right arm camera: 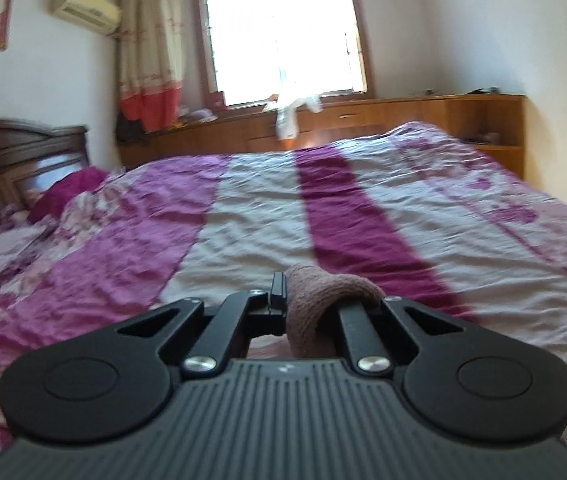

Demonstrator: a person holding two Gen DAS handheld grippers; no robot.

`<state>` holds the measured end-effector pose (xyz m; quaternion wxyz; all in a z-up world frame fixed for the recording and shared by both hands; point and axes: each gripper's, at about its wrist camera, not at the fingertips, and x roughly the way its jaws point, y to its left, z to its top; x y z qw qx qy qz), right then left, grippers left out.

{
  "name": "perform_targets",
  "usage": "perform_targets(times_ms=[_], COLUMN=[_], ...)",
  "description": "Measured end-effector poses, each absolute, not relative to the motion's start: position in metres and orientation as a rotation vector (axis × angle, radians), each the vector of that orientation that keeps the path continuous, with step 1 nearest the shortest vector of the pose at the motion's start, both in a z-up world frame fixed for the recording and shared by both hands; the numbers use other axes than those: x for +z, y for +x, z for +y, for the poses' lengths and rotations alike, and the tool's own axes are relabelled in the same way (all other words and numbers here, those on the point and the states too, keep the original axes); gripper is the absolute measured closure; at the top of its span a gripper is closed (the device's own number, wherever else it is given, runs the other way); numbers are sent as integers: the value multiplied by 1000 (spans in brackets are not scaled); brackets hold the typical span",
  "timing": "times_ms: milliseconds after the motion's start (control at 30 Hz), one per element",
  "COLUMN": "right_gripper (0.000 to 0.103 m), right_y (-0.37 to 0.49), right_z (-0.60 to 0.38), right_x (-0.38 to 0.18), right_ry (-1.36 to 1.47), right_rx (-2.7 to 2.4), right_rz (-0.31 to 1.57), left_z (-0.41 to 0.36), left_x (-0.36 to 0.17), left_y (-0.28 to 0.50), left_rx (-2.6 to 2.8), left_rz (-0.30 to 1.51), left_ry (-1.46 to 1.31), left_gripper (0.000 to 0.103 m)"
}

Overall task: Fold small clothes
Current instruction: 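Fold the held sleeve across the cardigan body and open the right gripper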

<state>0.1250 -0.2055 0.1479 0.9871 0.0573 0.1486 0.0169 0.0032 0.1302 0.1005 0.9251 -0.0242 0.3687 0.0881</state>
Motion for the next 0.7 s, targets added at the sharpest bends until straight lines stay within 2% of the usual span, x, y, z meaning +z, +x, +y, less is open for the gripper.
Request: perform_targets(times_ms=[400, 500, 567, 633, 700], right_gripper=[91, 73, 53, 45, 45], right_y=[147, 140, 128, 116, 106], right_z=[-108, -100, -98, -98, -101], right_x=[47, 35, 38, 41, 47], right_ry=[93, 84, 98, 113, 137], right_rx=[201, 206, 234, 258, 271], right_rz=[590, 656, 648, 661, 673], left_z=[157, 154, 150, 144, 136], left_x=[88, 84, 83, 83, 83], left_y=[-4, 0, 3, 6, 11], left_rx=[196, 180, 161, 142, 124], left_rz=[774, 779, 777, 777, 777], left_ry=[-97, -96, -95, -84, -72], left_gripper=[0, 0, 0, 0, 0])
